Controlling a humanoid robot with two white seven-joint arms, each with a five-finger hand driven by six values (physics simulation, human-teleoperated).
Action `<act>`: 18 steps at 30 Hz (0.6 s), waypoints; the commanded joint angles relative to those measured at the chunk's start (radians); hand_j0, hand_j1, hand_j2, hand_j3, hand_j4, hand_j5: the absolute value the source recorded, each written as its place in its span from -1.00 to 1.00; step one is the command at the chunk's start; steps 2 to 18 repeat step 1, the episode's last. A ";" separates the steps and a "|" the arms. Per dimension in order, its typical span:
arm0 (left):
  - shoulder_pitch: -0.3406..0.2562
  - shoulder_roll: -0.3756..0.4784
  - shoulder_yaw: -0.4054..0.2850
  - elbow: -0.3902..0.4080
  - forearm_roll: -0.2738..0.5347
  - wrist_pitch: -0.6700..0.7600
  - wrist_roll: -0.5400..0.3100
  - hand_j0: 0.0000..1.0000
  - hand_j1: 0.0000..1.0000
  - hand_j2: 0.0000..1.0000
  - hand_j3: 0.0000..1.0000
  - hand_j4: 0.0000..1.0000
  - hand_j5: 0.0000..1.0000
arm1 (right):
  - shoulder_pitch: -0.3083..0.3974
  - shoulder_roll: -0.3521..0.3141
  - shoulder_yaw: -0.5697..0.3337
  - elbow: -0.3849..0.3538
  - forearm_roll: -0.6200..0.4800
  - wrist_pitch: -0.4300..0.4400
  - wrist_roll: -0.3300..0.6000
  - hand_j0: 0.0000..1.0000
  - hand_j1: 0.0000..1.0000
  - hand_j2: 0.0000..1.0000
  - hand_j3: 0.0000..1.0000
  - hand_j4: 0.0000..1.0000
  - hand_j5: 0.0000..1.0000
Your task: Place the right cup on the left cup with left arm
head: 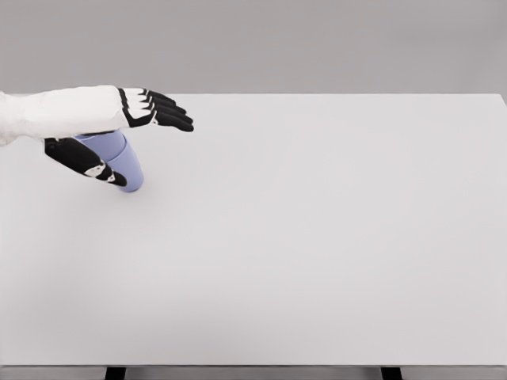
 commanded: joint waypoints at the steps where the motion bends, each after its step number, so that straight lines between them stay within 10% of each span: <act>1: 0.000 -0.060 0.003 -0.012 0.011 0.002 0.000 1.00 1.00 1.00 1.00 1.00 1.00 | 0.000 0.000 0.000 0.000 0.000 0.000 0.000 1.00 1.00 1.00 1.00 1.00 1.00; 18: 0.000 -0.060 0.003 -0.012 0.011 0.002 0.000 1.00 1.00 1.00 1.00 1.00 1.00 | 0.000 0.000 0.000 0.000 0.000 0.000 0.000 1.00 1.00 1.00 1.00 1.00 1.00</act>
